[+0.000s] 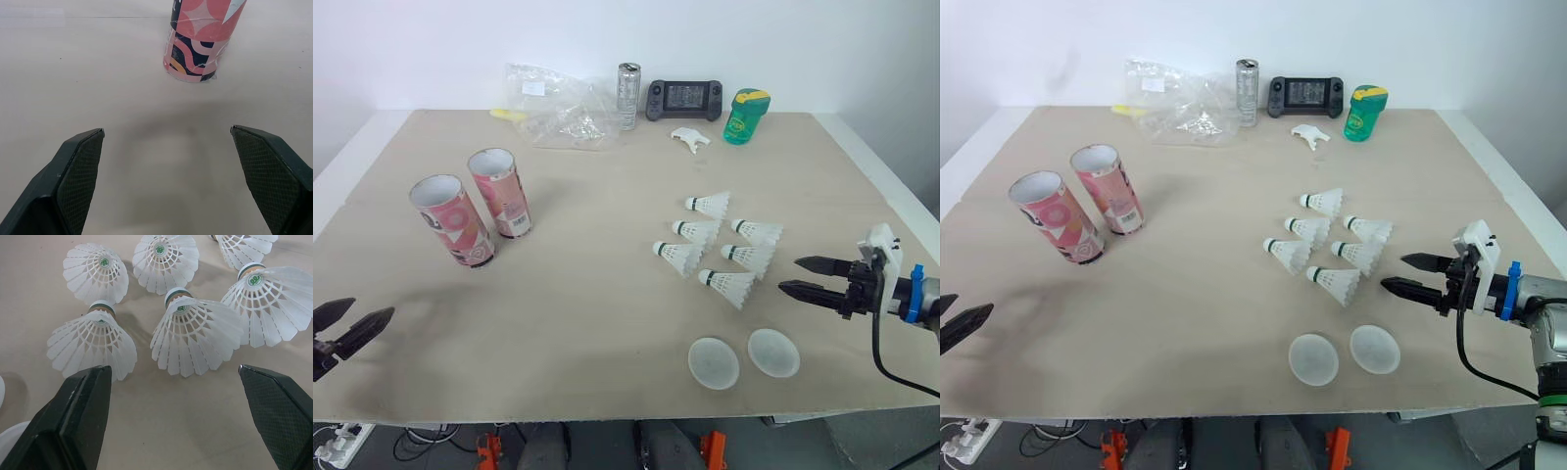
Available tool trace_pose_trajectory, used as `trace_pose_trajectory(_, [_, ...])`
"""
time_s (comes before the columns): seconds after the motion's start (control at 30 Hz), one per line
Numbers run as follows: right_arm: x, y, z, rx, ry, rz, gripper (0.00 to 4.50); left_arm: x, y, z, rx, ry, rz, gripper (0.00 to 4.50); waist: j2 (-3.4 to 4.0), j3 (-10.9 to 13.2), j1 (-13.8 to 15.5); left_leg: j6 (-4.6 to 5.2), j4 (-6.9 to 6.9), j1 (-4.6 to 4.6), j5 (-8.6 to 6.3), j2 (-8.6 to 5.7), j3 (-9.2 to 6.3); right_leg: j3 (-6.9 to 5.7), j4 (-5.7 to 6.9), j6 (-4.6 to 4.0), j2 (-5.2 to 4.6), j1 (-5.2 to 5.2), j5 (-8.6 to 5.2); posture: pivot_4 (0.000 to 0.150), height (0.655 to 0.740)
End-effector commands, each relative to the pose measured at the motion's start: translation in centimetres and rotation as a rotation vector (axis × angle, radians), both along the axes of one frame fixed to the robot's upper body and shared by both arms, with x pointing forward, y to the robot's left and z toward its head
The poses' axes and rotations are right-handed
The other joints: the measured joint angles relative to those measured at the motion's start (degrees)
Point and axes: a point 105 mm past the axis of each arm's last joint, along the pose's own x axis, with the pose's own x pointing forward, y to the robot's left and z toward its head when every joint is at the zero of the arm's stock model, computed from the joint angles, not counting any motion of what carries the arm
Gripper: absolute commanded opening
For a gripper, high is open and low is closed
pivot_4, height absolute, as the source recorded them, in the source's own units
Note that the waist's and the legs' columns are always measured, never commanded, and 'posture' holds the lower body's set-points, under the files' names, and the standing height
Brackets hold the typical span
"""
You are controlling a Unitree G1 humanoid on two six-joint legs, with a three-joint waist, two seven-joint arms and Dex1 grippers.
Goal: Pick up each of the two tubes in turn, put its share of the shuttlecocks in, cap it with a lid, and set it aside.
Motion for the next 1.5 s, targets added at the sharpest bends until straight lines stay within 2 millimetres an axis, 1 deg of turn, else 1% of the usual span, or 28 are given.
trace_pose_trajectory(0.03, [0.1,-0.1,1.4,-0.01,-0.049,0.011,4.46,-0.1,0.4,1.6,0.023,-0.053,0.023,4.33,0.0,0.0,0.0,0.0,0.0,0.0,0.0,0.0,0.0,0.0,0.0,0.0,0.0,0.0,0.0,0.15,0.7213])
trace_pose_trajectory(0.27, [0.1,-0.3,1.6,-0.018,-0.049,0.008,4.46,0.1,0.2,1.1,0.027,-0.045,0.017,4.33,0.0,0.0,0.0,0.0,0.01,0.0,0.0,0.0,0.0,0.01,0.0,0.01,0.0,0.0,0.01,0.15,0.7213])
trace_pose_trajectory(0.57, [0.4,-0.1,1.9,-0.022,-0.06,0.009,4.46,0.0,0.1,0.6,0.032,-0.026,0.012,4.33,0.0,0.0,0.0,0.0,0.03,0.01,0.0,0.0,0.01,0.01,0.01,0.02,0.0,0.01,0.03,0.15,0.7213])
trace_pose_trajectory(0.7, [0.6,-0.2,2.3,-0.013,-0.072,0.004,4.46,-0.1,0.0,0.5,0.031,-0.018,0.011,4.33,0.0,-0.01,0.0,0.0,0.03,0.01,0.0,0.0,0.02,0.02,0.01,0.03,0.0,0.01,0.04,0.15,0.7213])
trace_pose_trajectory(0.77, [0.8,-0.1,2.8,-0.008,-0.096,-0.008,4.46,-0.2,0.0,0.4,0.029,-0.016,0.009,4.33,0.0,0.0,0.0,0.0,0.04,0.01,0.0,0.0,0.02,0.02,0.01,0.03,0.0,0.02,0.04,0.15,0.7213])
trace_pose_trajectory(0.8, [1.4,-0.1,4.3,0.037,-0.153,-0.033,4.46,0.0,0.2,0.6,0.009,-0.026,0.021,4.33,0.0,0.0,0.0,0.0,0.04,0.01,0.0,0.0,0.02,0.02,0.01,0.03,0.0,0.02,0.04,0.15,0.7213])
trace_pose_trajectory(0.9, [2.3,0.2,7.8,0.129,-0.268,-0.064,4.46,0.3,0.6,0.8,-0.077,-0.04,0.036,4.33,0.09,0.03,-0.02,0.01,0.09,0.01,0.01,0.0,0.04,0.06,0.04,0.05,0.01,0.0,0.11,0.15,0.7213])
trace_pose_trajectory(0.97, [2.3,1.4,9.1,0.143,-0.299,-0.017,4.46,0.3,1.1,0.9,-0.066,-0.073,0.058,4.33,0.07,0.02,-0.04,0.04,0.1,0.02,0.05,0.0,0.04,0.08,0.05,0.05,0.02,0.0,0.17,0.15,0.7213])
trace_pose_trajectory(1.03, [1.9,4.3,10.4,0.145,-0.328,0.11,4.46,0.5,0.9,0.2,0.041,-0.077,0.04,4.33,0.02,-0.02,-0.04,0.05,0.09,0.04,0.06,0.02,0.04,0.07,0.05,0.03,0.05,0.02,0.16,0.15,0.7213])
trace_pose_trajectory(1.07, [1.7,5.5,10.8,0.137,-0.336,0.162,4.46,0.6,0.6,0.0,0.068,-0.074,0.023,4.33,0.03,-0.01,-0.05,0.05,0.09,0.04,0.05,0.03,0.04,0.06,0.05,0.01,0.05,0.02,0.14,0.15,0.7213])
trace_pose_trajectory(1.13, [1.3,8.2,11.4,0.134,-0.355,0.268,4.46,1.1,0.0,0.2,0.096,-0.11,-0.017,4.33,0.03,-0.01,-0.25,0.05,0.05,0.03,0.05,0.03,0.09,0.11,0.05,0.0,0.05,-0.01,0.13,0.15,0.7213])
trace_pose_trajectory(1.23, [0.5,13.7,12.0,0.17,-0.387,0.448,4.46,2.4,-1.0,0.5,0.139,-0.177,-0.067,4.33,0.03,-0.03,-0.27,0.05,0.05,0.03,0.07,0.08,0.06,0.08,0.07,-0.03,0.1,-0.02,0.21,0.15,0.7213])
trace_pose_trajectory(1.27, [0.4,15.6,11.8,0.171,-0.397,0.494,4.46,3.2,-1.4,0.6,0.15,-0.2,-0.087,4.33,0.03,-0.03,-0.27,0.05,0.05,0.04,0.08,0.09,0.04,0.06,0.07,-0.03,0.1,0.0,0.22,0.15,0.7213])
trace_pose_trajectory(1.37, [0.0,19.3,10.8,0.147,-0.414,0.564,4.46,5.1,-2.6,0.6,0.162,-0.24,-0.137,4.33,0.0,-0.05,0.14,0.06,0.08,-0.02,0.14,0.09,0.01,0.02,0.08,0.01,0.1,-0.02,0.28,0.15,0.7213])
trace_pose_trajectory(1.43, [-0.2,20.6,10.1,0.139,-0.404,0.584,4.46,6.1,-3.0,0.4,0.159,-0.256,-0.146,4.33,-0.01,-0.05,0.2,0.04,0.11,-0.1,0.15,0.05,0.04,0.03,0.04,0.1,0.03,-0.03,0.29,0.15,0.7213])
trace_pose_trajectory(1.5, [-0.8,21.4,9.7,0.141,-0.395,0.618,4.46,6.8,-3.3,0.3,0.137,-0.264,-0.15,4.33,-0.03,-0.06,0.45,0.04,0.11,-0.16,0.15,0.02,0.05,0.03,0.03,0.29,-0.01,-0.05,0.37,0.15,0.7213])
